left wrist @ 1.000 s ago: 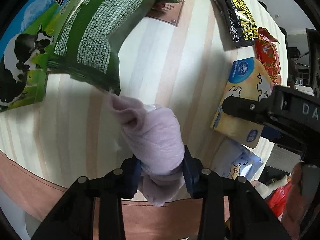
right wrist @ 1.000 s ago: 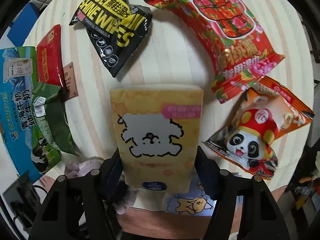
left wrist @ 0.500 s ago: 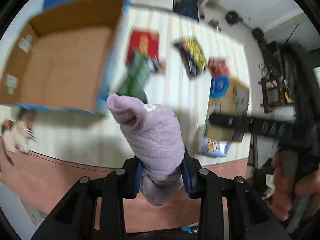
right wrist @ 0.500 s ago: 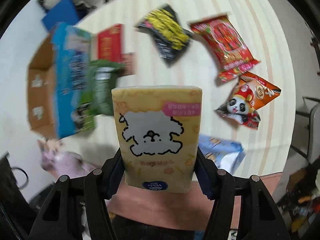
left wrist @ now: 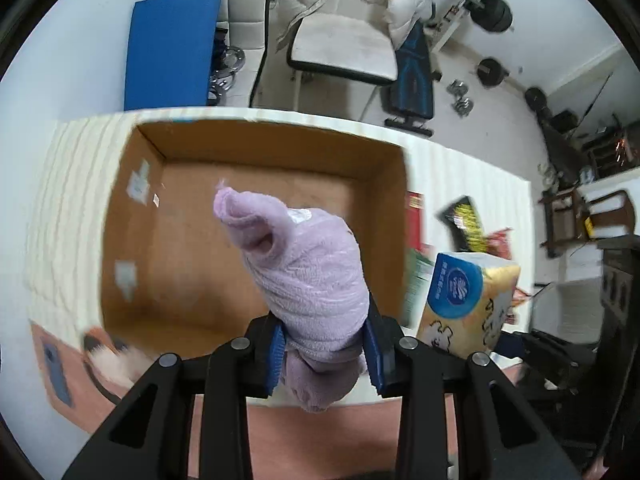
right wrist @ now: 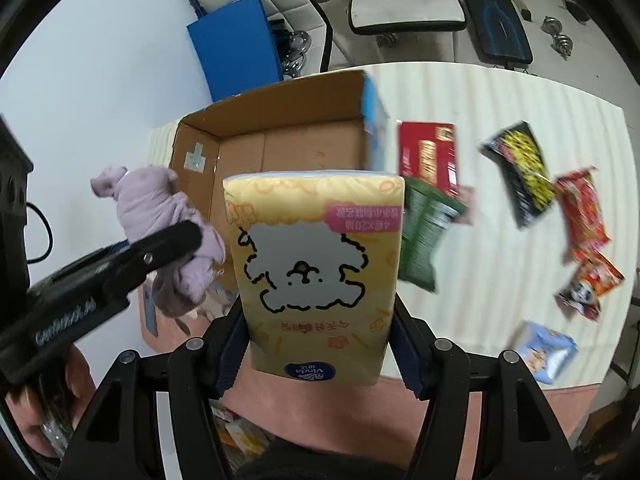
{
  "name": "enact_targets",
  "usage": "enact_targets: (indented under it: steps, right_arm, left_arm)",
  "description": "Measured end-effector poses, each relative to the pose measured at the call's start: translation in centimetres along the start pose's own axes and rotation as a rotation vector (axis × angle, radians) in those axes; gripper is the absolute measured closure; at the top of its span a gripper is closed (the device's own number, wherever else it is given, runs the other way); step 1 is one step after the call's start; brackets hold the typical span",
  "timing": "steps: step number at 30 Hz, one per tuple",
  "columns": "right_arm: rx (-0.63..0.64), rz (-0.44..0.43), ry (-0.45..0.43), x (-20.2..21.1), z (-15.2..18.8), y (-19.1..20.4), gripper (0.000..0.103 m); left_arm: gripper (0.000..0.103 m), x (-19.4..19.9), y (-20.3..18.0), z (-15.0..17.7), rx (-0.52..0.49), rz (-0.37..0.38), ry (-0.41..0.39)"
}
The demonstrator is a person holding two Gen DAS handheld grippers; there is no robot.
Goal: Organize soft objects
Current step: 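Carry both items into the cardboard box and open both tools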
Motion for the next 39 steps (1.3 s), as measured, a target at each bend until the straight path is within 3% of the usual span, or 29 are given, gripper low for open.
enact_targets:
  steps: [10,17,25,27,29,33,35,38,39]
  right_arm:
    - [-0.044,0.072,0.077,-11.6,-10.4,5.0,0.037]
    - [-0.058,0.125,0.142,-17.3,-12.6,4.6,0.037]
    - [-0.040,0.169,0.174,-19.3,-13.7,4.4,0.035]
    - [-0.040,0.177,0.173,-18.9,-13.5,4.6,0.031]
    - [-0.043,0.175,0.171,-18.0,-12.8,4.9,0.018]
    - [-0.043,0.197,0.160,-17.0,-12.6,5.4,0.017]
    - [-0.037,0.207,0.151,-16.2,-12.2,5.8,0.016]
    - [-0.029,0.230,0.130,-15.1,-11.7,6.3,0.000]
    - [-0.024,0.235,0.119,-14.8,-11.5,6.5,0.000]
  left_arm:
    - [0.072,-9.3,5.6,-8.5,-0.073,-0.057,0.165]
    - [0.072,-14.5,7.8,-9.9,-0.068,-0.029,0.262]
    - [0.066,-15.5,8.0,-9.8,-0.071,-0.047,0.308]
    - [0.062,-15.3,8.4,-9.9,-0.073,-0.049,0.312]
    - [0.050,-14.5,8.4,-9.7,-0.074,-0.049,0.297]
    - [0.035,-12.7,8.9,-9.6,-0.068,-0.051,0.260]
    - [0.021,-11.4,9.0,-9.3,-0.069,-0.050,0.233]
    - [0.010,-9.9,9.3,-8.5,-0.068,-0.055,0.189]
    - [0.008,-9.6,9.5,-8.3,-0.064,-0.054,0.184]
Point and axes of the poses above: each gripper's, at about its wrist camera, not at the fingertips, and x roughly against the way its jaws point, y to its left, z to its underside, the point moved 3 cm from there along -x, roughly the way its jaws point, and after that the axes turned 7 degrees about x, right-handed, at the moved point
